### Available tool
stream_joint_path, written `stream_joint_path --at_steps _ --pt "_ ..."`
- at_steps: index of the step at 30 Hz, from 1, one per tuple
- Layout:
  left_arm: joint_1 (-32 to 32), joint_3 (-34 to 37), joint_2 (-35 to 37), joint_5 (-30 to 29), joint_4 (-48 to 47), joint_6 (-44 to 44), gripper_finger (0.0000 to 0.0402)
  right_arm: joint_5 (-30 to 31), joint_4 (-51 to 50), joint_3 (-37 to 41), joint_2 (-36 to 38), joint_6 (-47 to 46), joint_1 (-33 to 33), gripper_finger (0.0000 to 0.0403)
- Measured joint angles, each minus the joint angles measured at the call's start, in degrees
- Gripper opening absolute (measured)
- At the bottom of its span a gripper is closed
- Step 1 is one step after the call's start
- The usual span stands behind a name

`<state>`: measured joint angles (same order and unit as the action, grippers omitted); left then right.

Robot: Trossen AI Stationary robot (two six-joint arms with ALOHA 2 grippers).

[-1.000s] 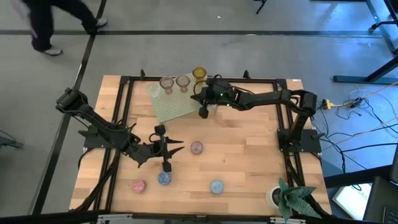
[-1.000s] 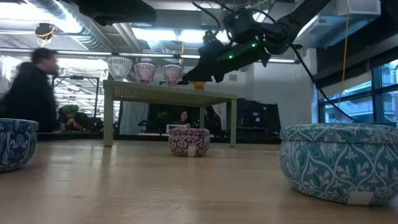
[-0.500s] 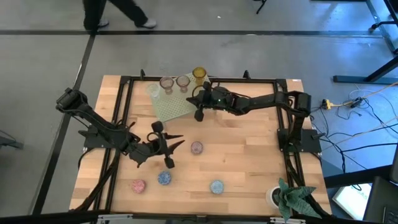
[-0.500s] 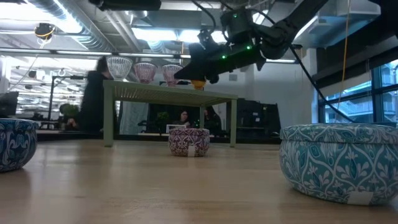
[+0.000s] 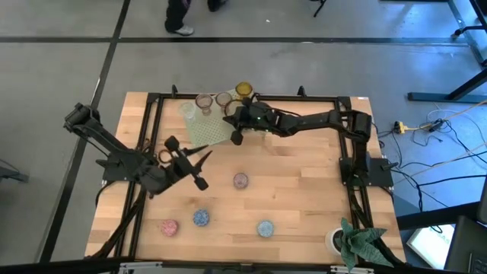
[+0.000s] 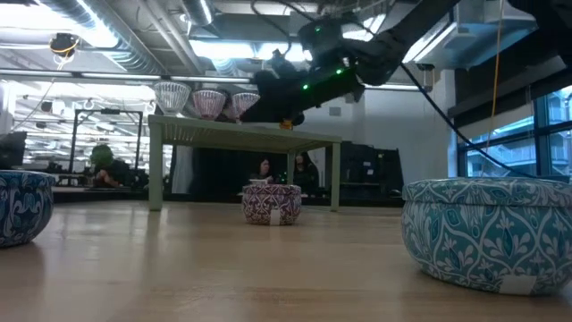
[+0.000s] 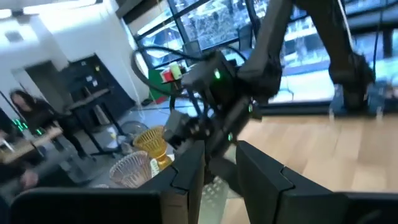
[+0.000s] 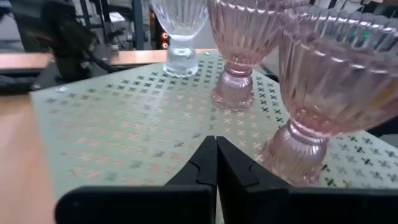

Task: Pick & Place candle stick holders
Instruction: Adjust the right pink candle holder on the shelf

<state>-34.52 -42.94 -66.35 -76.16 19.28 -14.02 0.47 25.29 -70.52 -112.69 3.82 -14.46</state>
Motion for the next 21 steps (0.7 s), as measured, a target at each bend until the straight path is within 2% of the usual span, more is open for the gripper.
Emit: stream_joint_path --at_steps 6,21 --pt "0.0 0.0 4.4 4.2 -8.2 6.6 0.0088 5.0 -1.1 -2.2 -1.0 0.9 -0.3 0.0000" --pt "0.1 0.0 4.4 4.2 -10.2 7.3 0.0088 4.0 -2.2 -2.2 -1.0 -0.3 -3.2 0.0000"
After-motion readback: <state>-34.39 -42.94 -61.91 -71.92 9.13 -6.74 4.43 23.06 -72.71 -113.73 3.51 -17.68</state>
